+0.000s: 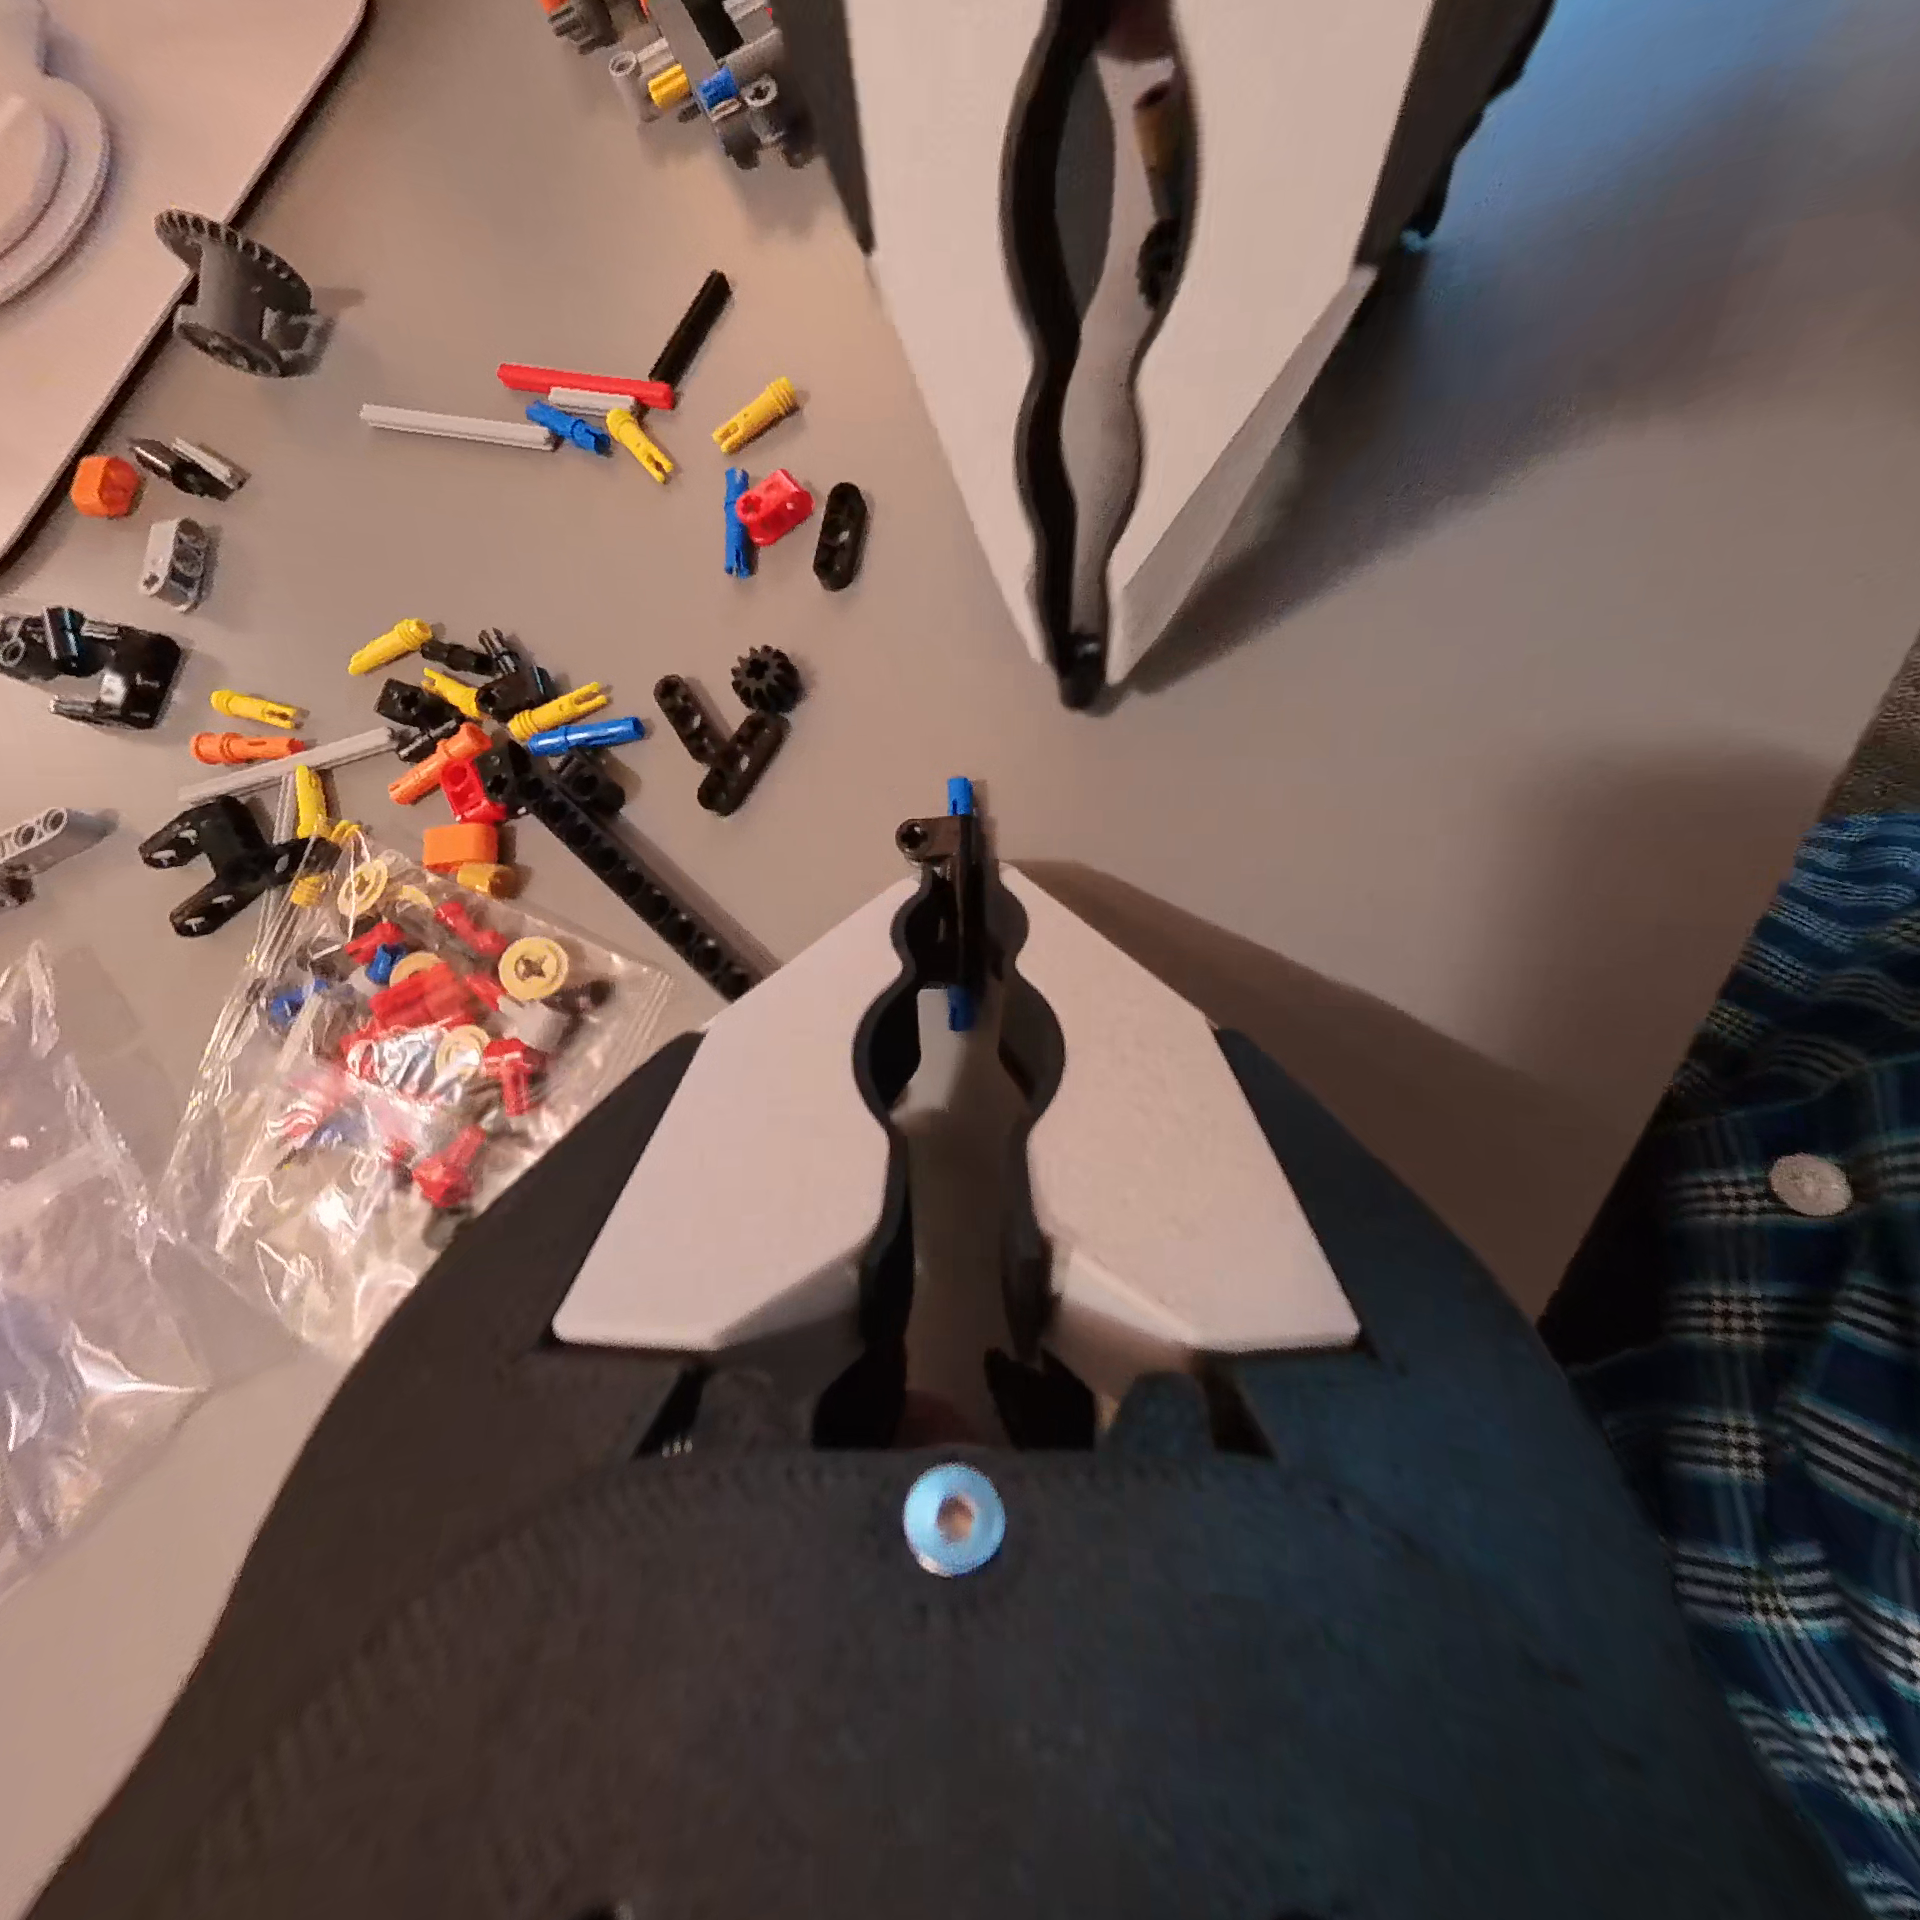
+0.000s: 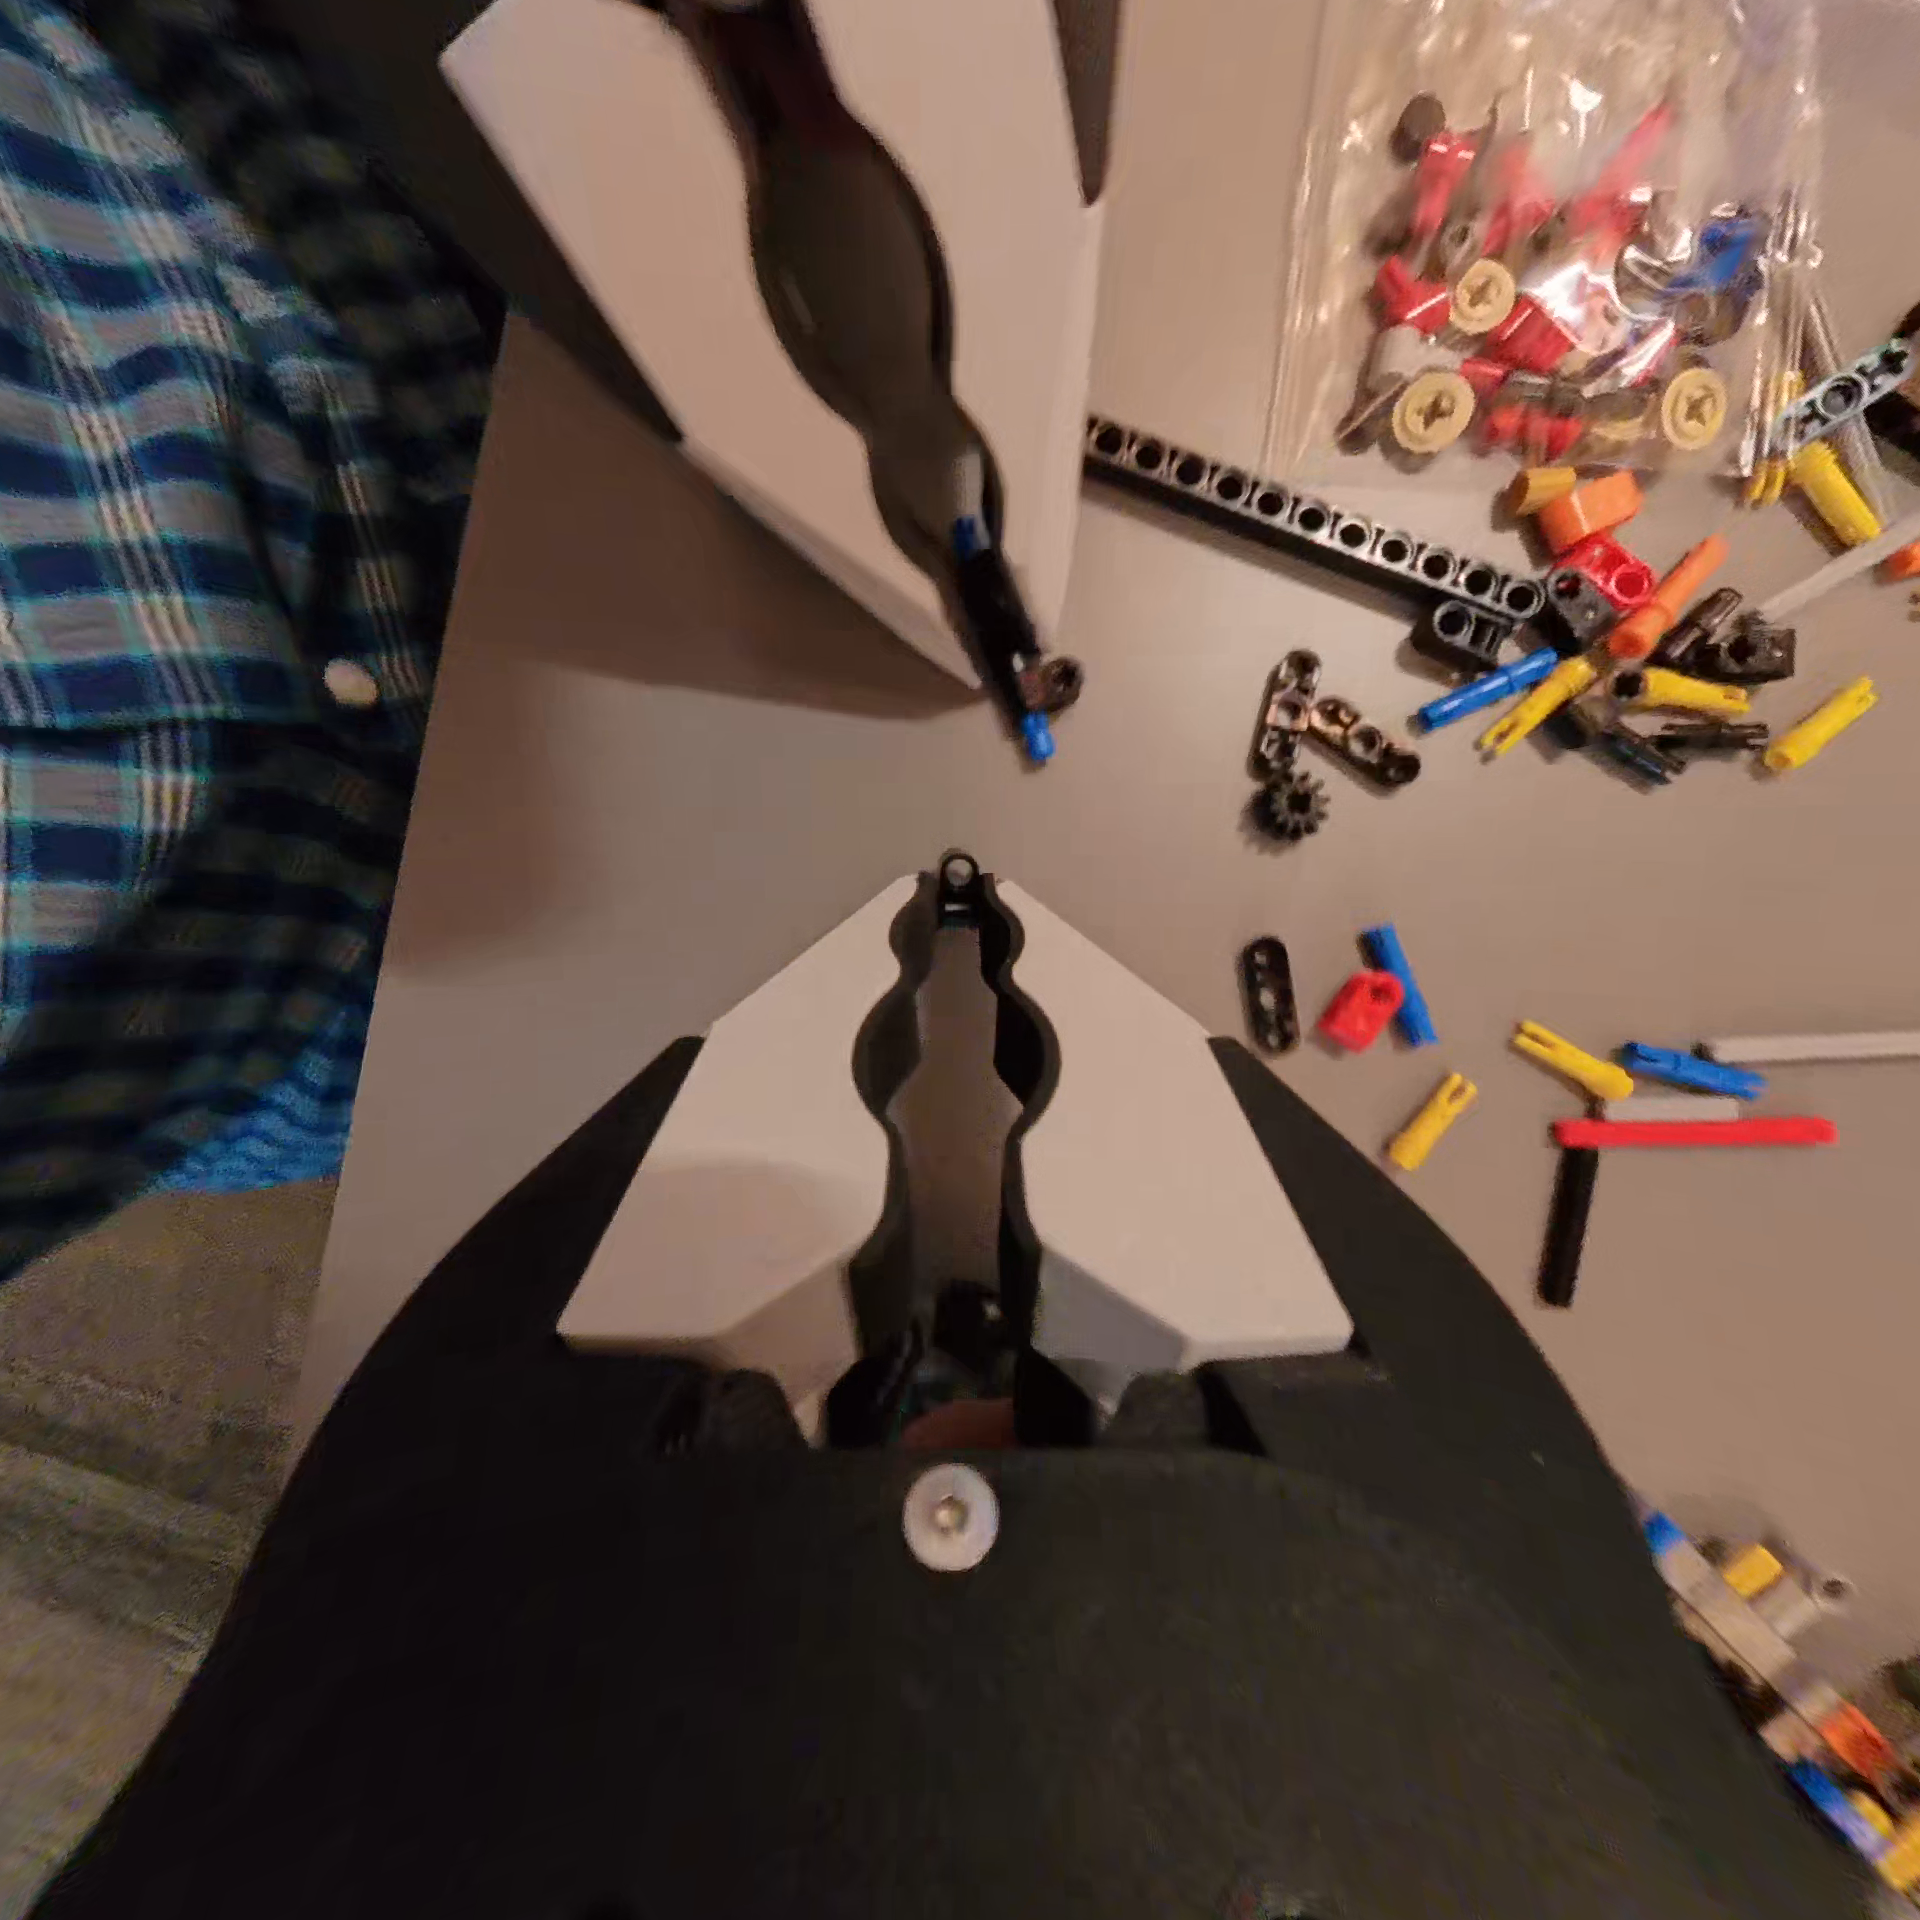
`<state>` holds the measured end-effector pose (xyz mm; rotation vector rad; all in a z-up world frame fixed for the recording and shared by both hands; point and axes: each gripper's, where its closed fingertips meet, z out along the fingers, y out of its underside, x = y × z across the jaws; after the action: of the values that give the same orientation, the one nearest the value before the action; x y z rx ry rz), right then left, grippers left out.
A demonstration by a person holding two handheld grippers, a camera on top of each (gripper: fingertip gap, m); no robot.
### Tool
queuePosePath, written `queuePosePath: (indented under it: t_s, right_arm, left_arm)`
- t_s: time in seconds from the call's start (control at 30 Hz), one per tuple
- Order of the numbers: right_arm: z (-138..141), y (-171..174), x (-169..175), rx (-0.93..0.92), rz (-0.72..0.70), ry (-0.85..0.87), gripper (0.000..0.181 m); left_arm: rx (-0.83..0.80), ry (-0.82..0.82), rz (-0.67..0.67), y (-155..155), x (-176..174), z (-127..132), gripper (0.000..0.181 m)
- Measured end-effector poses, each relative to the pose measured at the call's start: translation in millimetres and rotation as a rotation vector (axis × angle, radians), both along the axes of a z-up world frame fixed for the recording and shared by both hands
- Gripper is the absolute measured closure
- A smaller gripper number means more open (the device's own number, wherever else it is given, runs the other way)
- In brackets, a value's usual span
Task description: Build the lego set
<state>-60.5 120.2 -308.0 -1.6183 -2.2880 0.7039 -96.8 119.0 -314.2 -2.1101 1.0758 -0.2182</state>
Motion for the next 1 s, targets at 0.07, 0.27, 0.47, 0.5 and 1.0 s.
queuePosePath:
  t_s: [0.07,0.27,0.47,0.5,1.0]
  right_arm:
    - [-7.6,9.5,-9.4,0.048,-0.054,-0.018,0.169]
    - [9.0,27.3,-13.2,0.162,-0.090,0.005,0.158]
    - [6.2,16.3,-12.0,0.238,-0.065,0.019,0.165]
    - [3.3,16.6,-13.8,0.236,-0.077,0.023,0.166]
    - [-0.2,-3.0,-28.9,0.114,-0.217,0.051,0.181]
  left_arm:
    - [-0.005,-0.004,0.005,-4.3,-1.6,-0.1,0.176]
    - [-0.001,-0.015,0.031,-11.0,-7.9,-0.1,0.176]
    - [0.006,-0.031,0.047,-11.4,-8.6,-0.2,0.176]
    - [0.009,-0.027,0.047,-11.0,-8.3,-0.1,0.176]
    - [0.034,-0.010,0.029,-12.4,-10.6,-0.2,0.176]
